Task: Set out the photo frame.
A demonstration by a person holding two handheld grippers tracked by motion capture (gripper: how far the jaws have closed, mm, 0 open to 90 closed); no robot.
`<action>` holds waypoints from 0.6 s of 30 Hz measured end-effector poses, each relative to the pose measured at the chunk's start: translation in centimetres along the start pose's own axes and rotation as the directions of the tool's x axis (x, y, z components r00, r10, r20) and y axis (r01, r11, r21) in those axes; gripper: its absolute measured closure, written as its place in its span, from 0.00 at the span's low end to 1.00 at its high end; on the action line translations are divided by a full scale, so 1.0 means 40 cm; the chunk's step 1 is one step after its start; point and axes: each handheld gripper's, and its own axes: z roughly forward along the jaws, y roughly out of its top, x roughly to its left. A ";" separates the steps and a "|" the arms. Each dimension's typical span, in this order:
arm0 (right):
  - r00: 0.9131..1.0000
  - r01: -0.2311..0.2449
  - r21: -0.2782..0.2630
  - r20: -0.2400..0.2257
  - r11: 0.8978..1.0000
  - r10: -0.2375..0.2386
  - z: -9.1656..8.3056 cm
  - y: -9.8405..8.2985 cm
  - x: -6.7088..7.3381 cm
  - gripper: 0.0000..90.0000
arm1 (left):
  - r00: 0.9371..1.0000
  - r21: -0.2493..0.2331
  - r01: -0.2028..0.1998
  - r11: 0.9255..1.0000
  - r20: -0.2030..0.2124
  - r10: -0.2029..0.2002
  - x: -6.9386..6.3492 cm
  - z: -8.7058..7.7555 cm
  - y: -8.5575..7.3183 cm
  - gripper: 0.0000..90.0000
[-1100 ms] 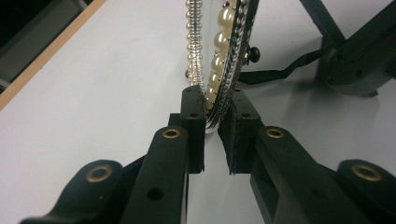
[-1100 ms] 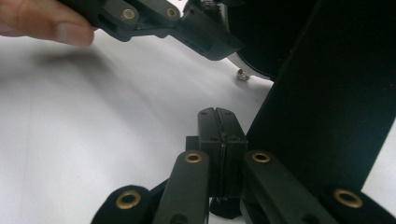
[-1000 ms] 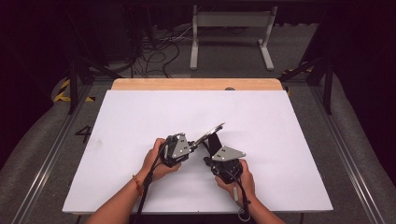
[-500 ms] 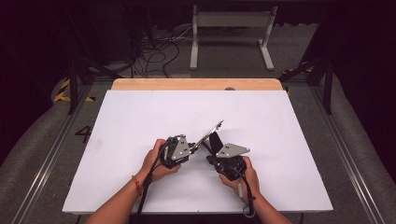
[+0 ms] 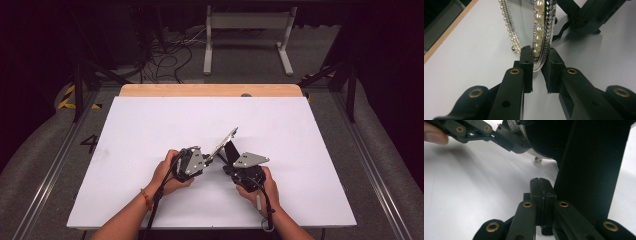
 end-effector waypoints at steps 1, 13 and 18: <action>1.000 0.000 0.001 0.002 1.000 0.000 0.000 0.000 -0.002 1.00 | 1.000 0.001 -0.003 1.000 -0.002 0.003 -0.001 -0.001 0.001 0.87; 1.000 -0.026 0.007 0.016 1.000 0.026 -0.005 -0.001 -0.019 1.00 | 1.000 0.003 -0.016 1.000 0.001 0.016 -0.013 -0.007 0.008 0.86; 0.999 -0.032 0.011 0.020 0.999 0.032 -0.006 -0.001 -0.023 1.00 | 0.999 0.005 -0.034 0.999 0.001 0.034 -0.018 -0.009 0.012 0.85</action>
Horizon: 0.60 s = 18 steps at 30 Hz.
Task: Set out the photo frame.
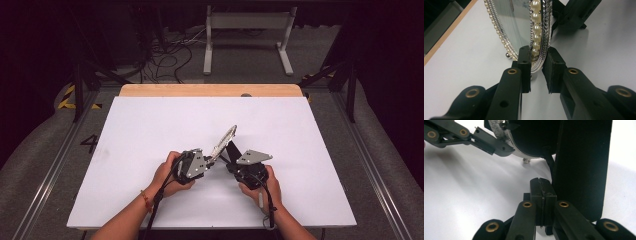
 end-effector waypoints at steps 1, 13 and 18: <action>1.000 0.000 0.000 0.000 1.000 0.000 0.000 0.000 0.000 1.00 | 1.000 0.000 0.000 1.000 0.000 0.000 0.000 0.000 0.000 0.85; 1.000 0.002 0.004 0.007 1.000 -0.002 -0.004 -0.001 -0.011 1.00 | 1.000 -0.005 -0.006 1.000 0.003 0.006 -0.014 -0.004 0.007 0.84; 1.000 0.005 0.005 -0.001 1.000 -0.005 -0.005 -0.001 -0.014 1.00 | 1.000 -0.006 0.010 1.000 0.008 -0.010 -0.014 -0.005 0.006 0.84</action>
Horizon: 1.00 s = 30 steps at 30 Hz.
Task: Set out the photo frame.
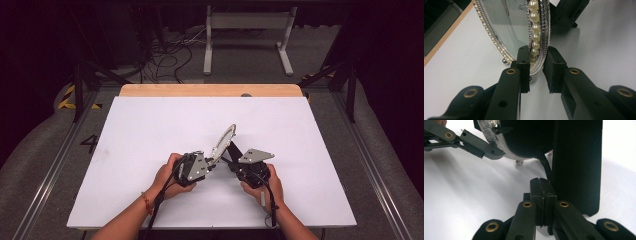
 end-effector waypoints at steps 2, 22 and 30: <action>1.000 0.001 0.001 -0.007 1.000 -0.001 -0.001 0.000 -0.002 0.99 | 1.000 -0.013 0.007 1.000 0.010 -0.007 0.003 0.002 -0.002 0.84; 0.995 0.075 0.074 -0.069 0.994 -0.070 0.002 0.005 0.009 1.00 | 0.999 0.014 0.040 0.999 0.036 -0.040 0.018 0.030 -0.024 0.81; 0.997 0.064 0.102 -0.053 0.993 -0.059 0.009 -0.004 -0.006 1.00 | 1.000 0.030 0.012 0.999 0.025 -0.013 0.013 0.024 -0.021 0.82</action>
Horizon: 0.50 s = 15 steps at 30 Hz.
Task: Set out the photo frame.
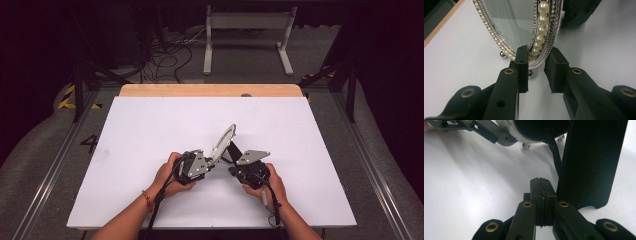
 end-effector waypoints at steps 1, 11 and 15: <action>1.000 0.004 0.003 0.005 1.000 -0.004 0.000 0.001 0.002 1.00 | 1.000 0.001 -0.017 1.000 0.000 0.017 0.000 0.000 0.001 0.82; 1.000 0.009 0.009 0.009 1.000 -0.009 -0.001 0.001 0.000 1.00 | 1.000 0.007 -0.024 1.000 -0.017 0.024 -0.009 -0.001 0.006 0.82; 1.000 -0.001 0.002 0.013 1.000 0.001 -0.002 -0.002 -0.009 1.00 | 0.999 0.006 -0.034 0.999 -0.016 0.034 -0.017 -0.001 0.011 0.82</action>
